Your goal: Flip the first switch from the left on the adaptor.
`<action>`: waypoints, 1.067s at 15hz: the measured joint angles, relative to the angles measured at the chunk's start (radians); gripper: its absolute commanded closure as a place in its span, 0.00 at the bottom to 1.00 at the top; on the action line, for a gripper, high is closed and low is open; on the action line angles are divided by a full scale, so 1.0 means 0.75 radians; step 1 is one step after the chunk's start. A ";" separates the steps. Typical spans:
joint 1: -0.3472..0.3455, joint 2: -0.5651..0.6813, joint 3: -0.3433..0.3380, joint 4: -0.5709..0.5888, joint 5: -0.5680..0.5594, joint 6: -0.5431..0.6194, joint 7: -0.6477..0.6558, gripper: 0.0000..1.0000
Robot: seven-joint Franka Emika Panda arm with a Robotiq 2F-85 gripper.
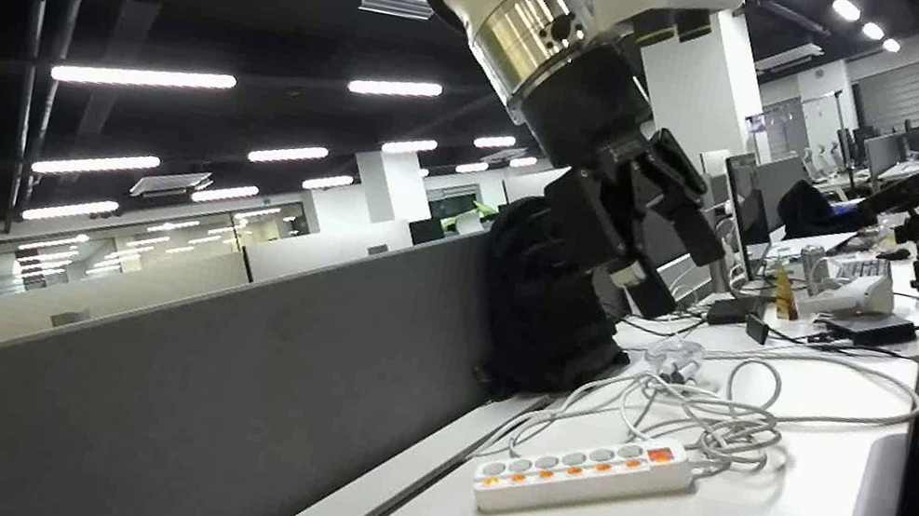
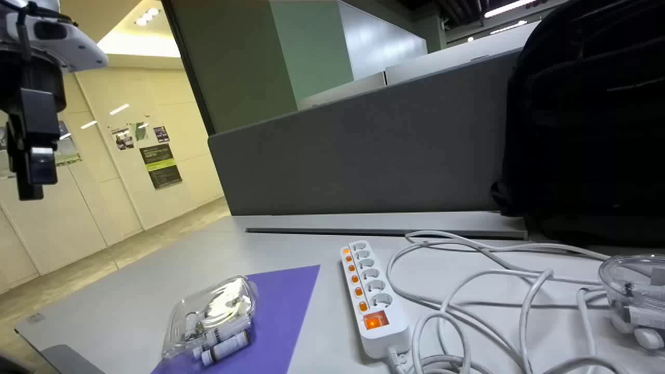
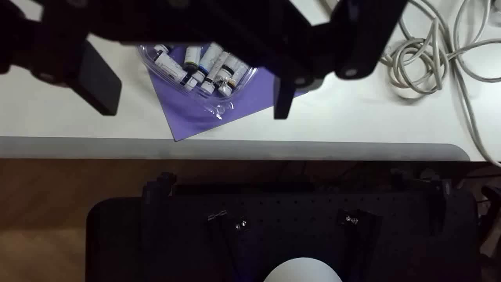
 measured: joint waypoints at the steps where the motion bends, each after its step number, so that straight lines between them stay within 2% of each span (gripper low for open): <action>1: 0.000 0.000 0.000 0.000 0.000 0.000 0.000 0.00; 12: 0.000 0.000 0.000 0.000 -0.001 0.000 0.000 0.00; 16: -0.027 0.036 -0.006 0.000 -0.057 0.093 0.017 0.00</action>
